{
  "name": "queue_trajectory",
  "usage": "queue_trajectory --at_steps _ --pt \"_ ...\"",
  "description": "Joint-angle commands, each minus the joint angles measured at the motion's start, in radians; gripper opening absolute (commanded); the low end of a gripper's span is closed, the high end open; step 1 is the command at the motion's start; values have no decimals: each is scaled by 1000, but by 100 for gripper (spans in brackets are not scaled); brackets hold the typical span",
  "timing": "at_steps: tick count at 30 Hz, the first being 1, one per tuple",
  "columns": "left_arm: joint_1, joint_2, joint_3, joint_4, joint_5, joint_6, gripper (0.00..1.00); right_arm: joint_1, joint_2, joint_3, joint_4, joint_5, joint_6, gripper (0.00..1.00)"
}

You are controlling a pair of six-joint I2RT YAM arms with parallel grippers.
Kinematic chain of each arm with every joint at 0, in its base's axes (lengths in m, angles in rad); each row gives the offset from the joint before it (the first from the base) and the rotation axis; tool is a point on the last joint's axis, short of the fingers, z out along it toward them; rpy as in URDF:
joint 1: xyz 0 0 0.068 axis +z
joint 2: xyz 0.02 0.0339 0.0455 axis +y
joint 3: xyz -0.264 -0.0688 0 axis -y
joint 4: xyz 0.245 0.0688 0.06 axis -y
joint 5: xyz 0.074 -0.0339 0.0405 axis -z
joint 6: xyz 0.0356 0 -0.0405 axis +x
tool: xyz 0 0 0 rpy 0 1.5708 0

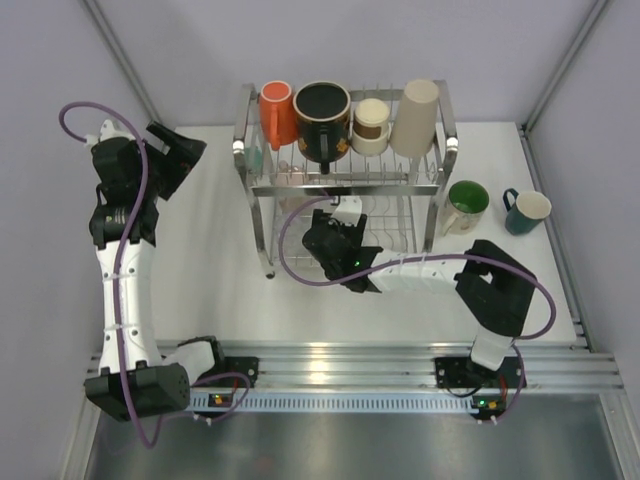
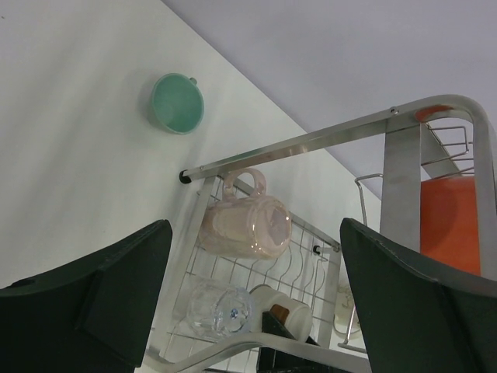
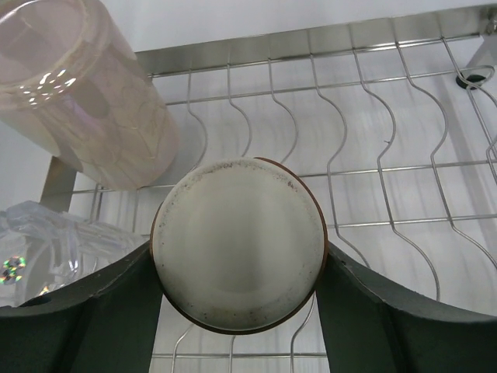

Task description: Load the cups into the dish rack

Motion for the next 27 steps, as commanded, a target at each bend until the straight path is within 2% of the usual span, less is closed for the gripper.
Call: queue_trajectory --at_steps 1,4,5,7,8,11,15,17,20,27 --pt "8 -23 4 58 21 1 95 -79 12 57 83 -33 35 0" --pt "8 -23 2 60 21 2 95 -79 20 58 109 -42 -15 2" --pt "8 -25 -4 61 21 2 95 -79 23 69 96 -36 3 14" --pt "8 -27 -16 64 24 4 95 -73 28 71 85 -36 20 28" --pt "8 -33 -24 69 29 5 95 -70 26 68 90 -36 33 40" --pt "8 -43 -64 84 47 25 94 -57 14 57 113 -49 -11 55" --pt "8 -69 -82 86 49 33 93 -42 -15 59 53 -77 -22 68" --pt "8 -83 -87 86 50 31 93 -40 -24 66 4 -97 -31 84" --pt "8 -103 -94 86 57 27 93 -37 -26 74 -74 -108 -34 91" --pt "8 -125 -111 86 104 53 92 -34 -107 -9 -33 -126 -75 94"
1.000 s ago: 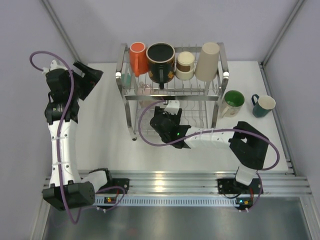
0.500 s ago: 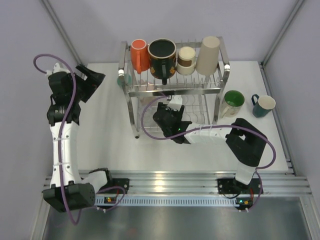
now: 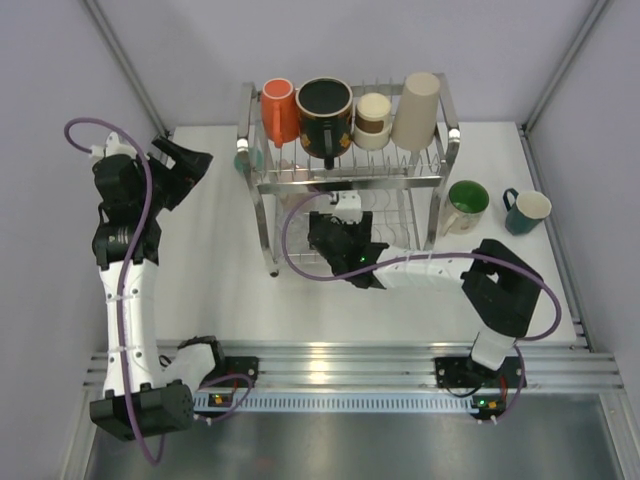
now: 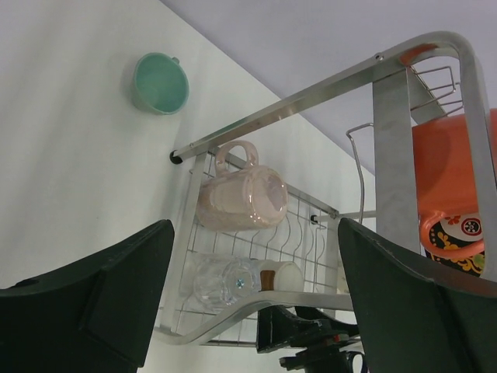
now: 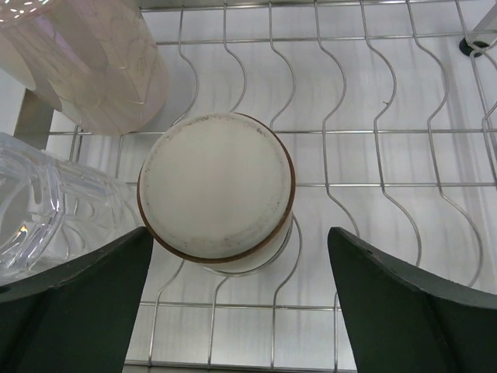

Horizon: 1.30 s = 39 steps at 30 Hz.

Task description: Load the cups into the dish rack

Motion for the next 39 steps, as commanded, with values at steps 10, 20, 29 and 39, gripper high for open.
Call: queue_trajectory --at_steps 10,20,29,39 --pt "7 -46 -38 58 76 37 91 32 -244 -105 32 -77 -15 74" --pt "6 -41 -57 58 86 51 91 90 -294 -254 196 -49 232 0" --pt "15 42 -63 58 39 51 90 79 -166 -182 283 -35 194 0" --pt "23 76 -84 76 -1 29 89 -3 -91 -210 540 -81 76 0"
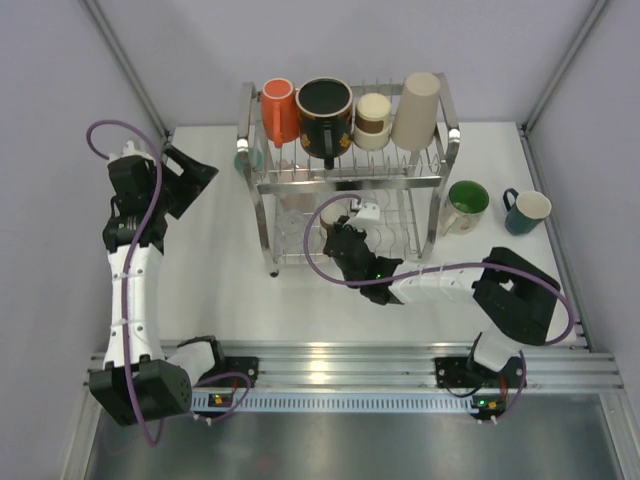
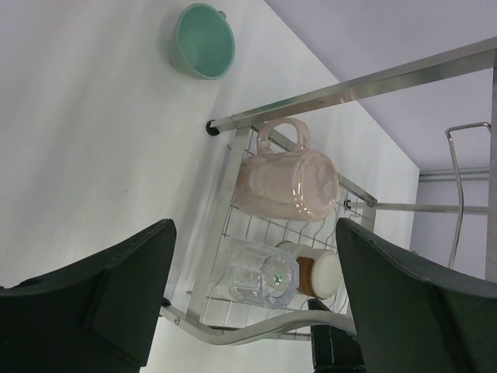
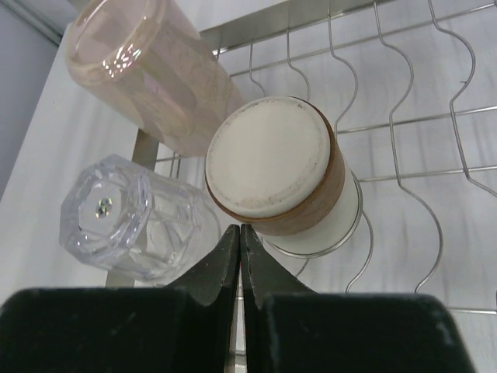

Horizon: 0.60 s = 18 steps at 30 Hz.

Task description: Load the cups into the dish rack

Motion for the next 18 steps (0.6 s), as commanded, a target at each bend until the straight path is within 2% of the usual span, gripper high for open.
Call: queue_trajectory --at_steps 1,8,18 --pt "8 -6 0 73 -25 1 89 -33 26 7 206 -3 -67 0" --pt "6 -6 -20 91 -36 -21 88 -71 86 -17 358 -45 -91 0" --pt "8 18 -29 109 -36 -10 88 -136 123 -1 421 -141 -132 0"
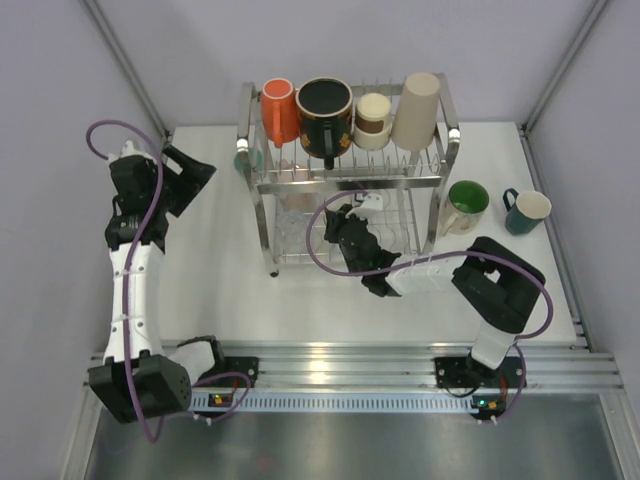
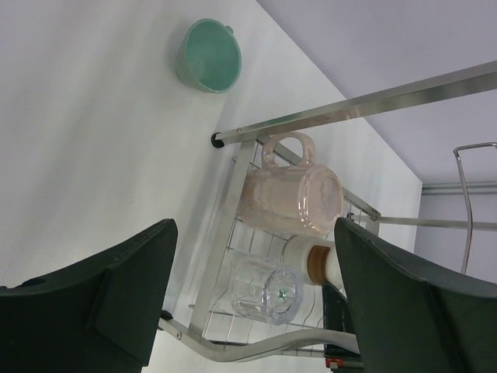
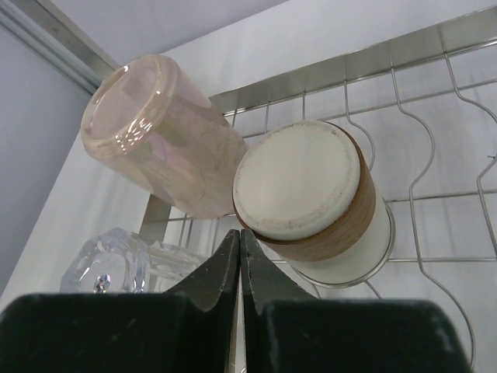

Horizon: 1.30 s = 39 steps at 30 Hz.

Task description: Load the cups into the dish rack

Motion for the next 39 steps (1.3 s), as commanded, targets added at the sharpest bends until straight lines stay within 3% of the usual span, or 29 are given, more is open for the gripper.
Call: queue_trajectory --at_steps 1,13,20,26,39 --pt "6 16 -11 63 -5 9 88 -29 16 16 82 -62 -13 0" --pt "6 44 -60 105 -16 6 87 -16 -70 -64 -45 6 136 0" --pt "6 74 -62 126 -16 0 87 -23 -18 52 -168 75 141 0" --pt "7 117 -45 129 -17 0 87 -62 57 148 -167 27 110 0" --pt "6 274 -45 216 -36 28 85 -104 117 154 -13 -66 12 0"
